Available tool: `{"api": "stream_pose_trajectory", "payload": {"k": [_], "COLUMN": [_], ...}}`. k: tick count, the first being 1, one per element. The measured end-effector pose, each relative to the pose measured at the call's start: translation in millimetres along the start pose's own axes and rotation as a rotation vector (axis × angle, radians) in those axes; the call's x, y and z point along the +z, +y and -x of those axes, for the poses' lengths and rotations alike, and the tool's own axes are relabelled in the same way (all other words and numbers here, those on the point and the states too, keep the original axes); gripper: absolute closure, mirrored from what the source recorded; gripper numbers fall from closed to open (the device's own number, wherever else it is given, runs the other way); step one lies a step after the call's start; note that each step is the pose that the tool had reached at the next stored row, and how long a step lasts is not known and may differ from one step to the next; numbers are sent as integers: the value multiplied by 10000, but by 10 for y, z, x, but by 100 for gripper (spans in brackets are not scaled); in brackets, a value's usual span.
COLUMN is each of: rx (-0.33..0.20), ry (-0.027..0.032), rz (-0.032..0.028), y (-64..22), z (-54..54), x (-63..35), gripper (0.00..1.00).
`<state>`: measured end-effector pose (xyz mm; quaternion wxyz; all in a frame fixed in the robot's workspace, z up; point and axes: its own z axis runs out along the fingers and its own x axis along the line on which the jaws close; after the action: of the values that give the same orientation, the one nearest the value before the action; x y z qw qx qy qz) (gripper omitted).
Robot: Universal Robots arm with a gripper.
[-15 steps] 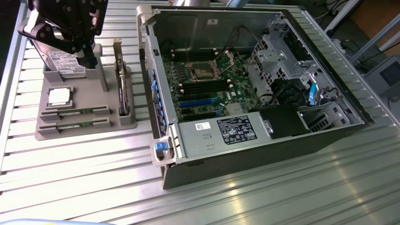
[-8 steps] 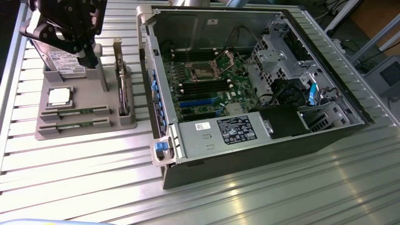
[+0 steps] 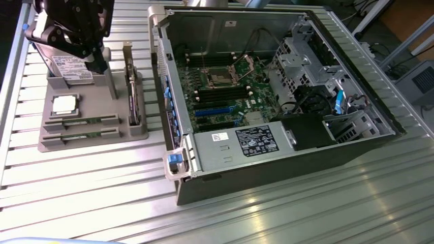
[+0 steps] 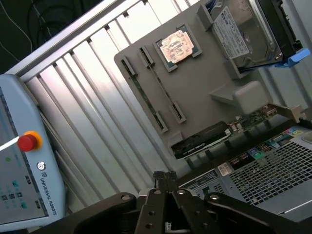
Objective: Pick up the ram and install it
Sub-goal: 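Pick up the ram and move it above insertion slot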
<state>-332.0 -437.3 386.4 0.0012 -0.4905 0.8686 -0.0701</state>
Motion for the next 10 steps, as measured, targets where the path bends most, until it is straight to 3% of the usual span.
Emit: {"api": "stream_pose_trajectory", "payload": {"k": [6, 10], "rx": [-295, -783], "ry": [-34, -92], "rz": [-22, -56], "y": [0, 0], "z": [0, 0], "x": [0, 0], "gripper": [90, 90]}}
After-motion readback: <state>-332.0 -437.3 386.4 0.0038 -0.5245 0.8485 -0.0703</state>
